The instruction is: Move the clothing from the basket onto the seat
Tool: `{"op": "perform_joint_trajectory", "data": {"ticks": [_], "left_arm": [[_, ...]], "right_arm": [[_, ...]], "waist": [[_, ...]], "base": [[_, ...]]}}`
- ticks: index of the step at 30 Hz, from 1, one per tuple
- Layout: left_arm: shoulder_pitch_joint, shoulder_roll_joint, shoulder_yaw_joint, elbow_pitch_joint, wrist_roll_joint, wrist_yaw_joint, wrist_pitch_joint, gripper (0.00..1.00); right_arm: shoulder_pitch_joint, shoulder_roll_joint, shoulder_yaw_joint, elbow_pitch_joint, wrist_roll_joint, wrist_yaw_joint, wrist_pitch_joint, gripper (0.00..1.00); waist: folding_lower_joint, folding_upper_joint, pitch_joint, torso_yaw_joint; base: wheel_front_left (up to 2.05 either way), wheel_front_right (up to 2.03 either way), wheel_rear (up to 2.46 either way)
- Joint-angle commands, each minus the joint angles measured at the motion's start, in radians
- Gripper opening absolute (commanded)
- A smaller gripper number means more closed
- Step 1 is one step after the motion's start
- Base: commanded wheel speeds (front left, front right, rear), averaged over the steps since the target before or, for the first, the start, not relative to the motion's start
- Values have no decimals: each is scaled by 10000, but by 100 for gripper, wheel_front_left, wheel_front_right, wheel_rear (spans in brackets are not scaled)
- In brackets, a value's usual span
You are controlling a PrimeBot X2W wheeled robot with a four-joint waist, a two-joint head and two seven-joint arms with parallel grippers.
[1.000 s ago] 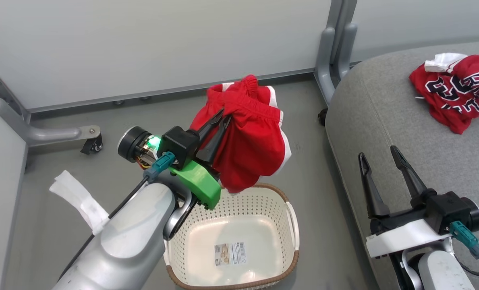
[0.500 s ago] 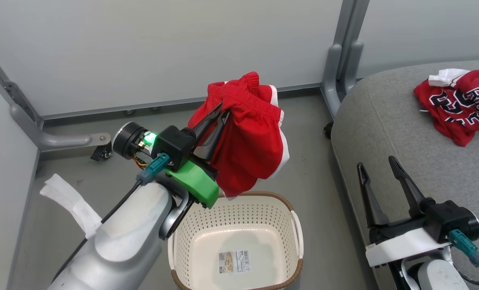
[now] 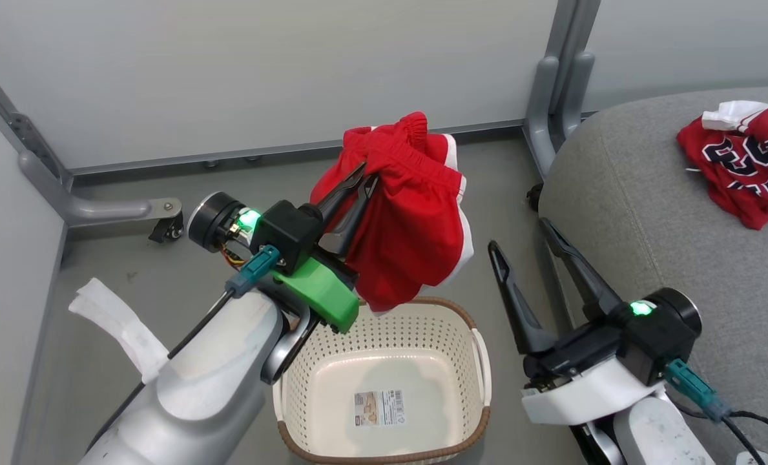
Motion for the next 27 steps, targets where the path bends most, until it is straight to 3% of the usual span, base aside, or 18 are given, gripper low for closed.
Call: {"op": "perform_joint_trajectory", "data": {"ticks": [1,23,24,25,27], "left_arm": [[-174,-58,-13,-30,8,2,-46,0],[-704,-856,-138,-174,285,-362,-76,0],[-694,-900,-136,-174,293,-373,-76,0],[-689,-940,-132,-176,324,-386,-76,0],[-638,-983,-114,-151,361,-439,-77,0]], "right_arm": [[-207,-34,161,29,27,-9,-1,100],[-2802,-33,1351,3139,683,-10,-1,100],[-2915,-33,1388,3174,777,-10,-1,38],[-2992,-34,1404,3205,815,-10,-1,0],[-3021,-38,1431,3202,891,-10,-1,0]], "waist": [[1,0,94,53],[1,0,1118,792],[1,0,1145,820],[1,0,1165,845],[1,0,1160,870]], "base": [[0,0,0],[0,0,0],[0,0,0],[0,0,0],[0,0,0]]}}
